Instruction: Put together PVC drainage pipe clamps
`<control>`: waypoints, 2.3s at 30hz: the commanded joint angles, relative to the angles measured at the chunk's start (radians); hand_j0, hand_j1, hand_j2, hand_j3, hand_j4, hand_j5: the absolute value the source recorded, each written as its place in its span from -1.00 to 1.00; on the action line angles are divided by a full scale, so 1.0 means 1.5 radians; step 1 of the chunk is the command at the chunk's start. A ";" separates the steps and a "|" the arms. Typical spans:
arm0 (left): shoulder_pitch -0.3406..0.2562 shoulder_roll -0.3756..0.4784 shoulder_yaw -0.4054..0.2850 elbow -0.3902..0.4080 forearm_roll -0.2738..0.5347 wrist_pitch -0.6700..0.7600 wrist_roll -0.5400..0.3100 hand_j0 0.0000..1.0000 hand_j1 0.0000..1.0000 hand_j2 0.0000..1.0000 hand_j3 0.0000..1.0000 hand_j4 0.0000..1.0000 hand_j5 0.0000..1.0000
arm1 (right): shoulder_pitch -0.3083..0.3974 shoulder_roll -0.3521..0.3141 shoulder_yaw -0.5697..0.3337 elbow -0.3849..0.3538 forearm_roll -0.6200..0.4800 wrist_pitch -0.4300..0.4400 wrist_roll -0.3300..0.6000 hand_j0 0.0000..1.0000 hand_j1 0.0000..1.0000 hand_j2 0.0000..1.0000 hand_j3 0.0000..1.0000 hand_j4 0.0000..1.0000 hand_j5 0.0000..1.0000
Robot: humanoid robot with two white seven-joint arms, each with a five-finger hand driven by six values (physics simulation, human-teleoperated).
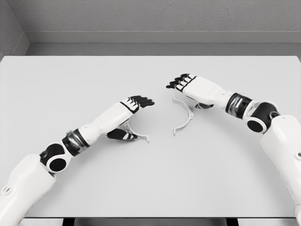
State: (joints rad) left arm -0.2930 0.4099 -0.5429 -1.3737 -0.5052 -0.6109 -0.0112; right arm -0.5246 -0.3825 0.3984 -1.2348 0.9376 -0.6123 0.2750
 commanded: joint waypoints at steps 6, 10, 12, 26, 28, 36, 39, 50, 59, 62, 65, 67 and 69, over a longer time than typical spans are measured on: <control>-0.005 0.076 0.008 -0.008 0.012 0.000 0.002 1.00 1.00 1.00 1.00 1.00 1.00 | 0.009 0.000 0.002 -0.020 -0.004 0.001 0.004 1.00 1.00 1.00 1.00 1.00 1.00; -0.010 0.077 0.009 -0.005 0.012 0.000 0.002 1.00 1.00 1.00 1.00 1.00 1.00 | 0.009 0.001 0.008 -0.022 -0.004 0.001 0.004 1.00 1.00 1.00 1.00 1.00 1.00; -0.025 0.077 0.013 0.003 0.011 0.000 0.002 1.00 1.00 1.00 1.00 1.00 1.00 | 0.009 0.005 0.008 -0.020 -0.004 0.001 0.008 1.00 1.00 1.00 1.00 1.00 1.00; -0.056 0.077 0.033 0.055 0.010 0.000 0.005 1.00 1.00 1.00 1.00 1.00 1.00 | 0.005 0.020 0.029 -0.020 -0.003 0.001 0.009 1.00 1.00 1.00 1.00 1.00 1.00; -0.056 0.077 0.034 0.055 0.011 0.000 0.005 1.00 1.00 1.00 1.00 1.00 1.00 | 0.004 0.021 0.030 -0.022 -0.004 0.001 0.010 1.00 1.00 1.00 1.00 1.00 1.00; -0.056 0.077 0.033 0.055 0.011 0.000 0.005 1.00 1.00 1.00 1.00 1.00 1.00 | 0.006 0.022 0.032 -0.044 -0.004 0.001 0.018 1.00 1.00 1.00 1.00 1.00 1.00; -0.056 0.077 0.033 0.055 0.011 0.000 0.005 1.00 1.00 1.00 1.00 1.00 1.00 | 0.006 0.022 0.032 -0.045 -0.004 0.001 0.018 1.00 1.00 1.00 1.00 1.00 1.00; -0.057 0.077 0.033 0.059 0.011 0.000 0.005 1.00 1.00 1.00 1.00 1.00 1.00 | 0.010 0.035 0.048 -0.065 -0.004 0.001 0.020 1.00 1.00 1.00 1.00 1.00 1.00; -0.070 0.072 0.024 0.071 0.010 0.000 0.005 1.00 1.00 1.00 1.00 1.00 1.00 | 0.014 0.025 0.015 -0.077 -0.007 0.001 0.022 1.00 1.00 1.00 1.00 1.00 1.00; -0.078 0.061 0.022 0.081 0.009 0.000 0.005 1.00 1.00 1.00 1.00 1.00 1.00 | 0.015 0.002 -0.035 -0.081 -0.010 0.001 0.020 1.00 1.00 1.00 1.00 1.00 1.00; -0.091 0.042 0.017 0.096 0.006 0.000 0.005 1.00 1.00 1.00 1.00 1.00 1.00 | 0.041 -0.035 -0.054 -0.110 -0.017 0.001 0.017 1.00 1.00 1.00 1.00 1.00 1.00; -0.094 0.034 0.012 0.097 0.005 0.000 0.005 1.00 1.00 1.00 1.00 1.00 1.00 | 0.092 -0.061 -0.068 -0.182 -0.017 0.001 0.016 1.00 1.00 1.00 1.00 1.00 1.00; -0.099 0.018 0.007 0.099 0.003 0.000 0.005 1.00 1.00 1.00 1.00 1.00 1.00 | 0.128 -0.068 -0.068 -0.237 -0.017 0.001 0.016 1.00 1.00 1.00 1.00 1.00 1.00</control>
State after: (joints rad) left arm -0.4433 0.4568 -0.5250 -1.2302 -0.5033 -0.6108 -0.0036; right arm -0.3237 -0.4586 0.3101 -1.5106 0.9230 -0.6131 0.3013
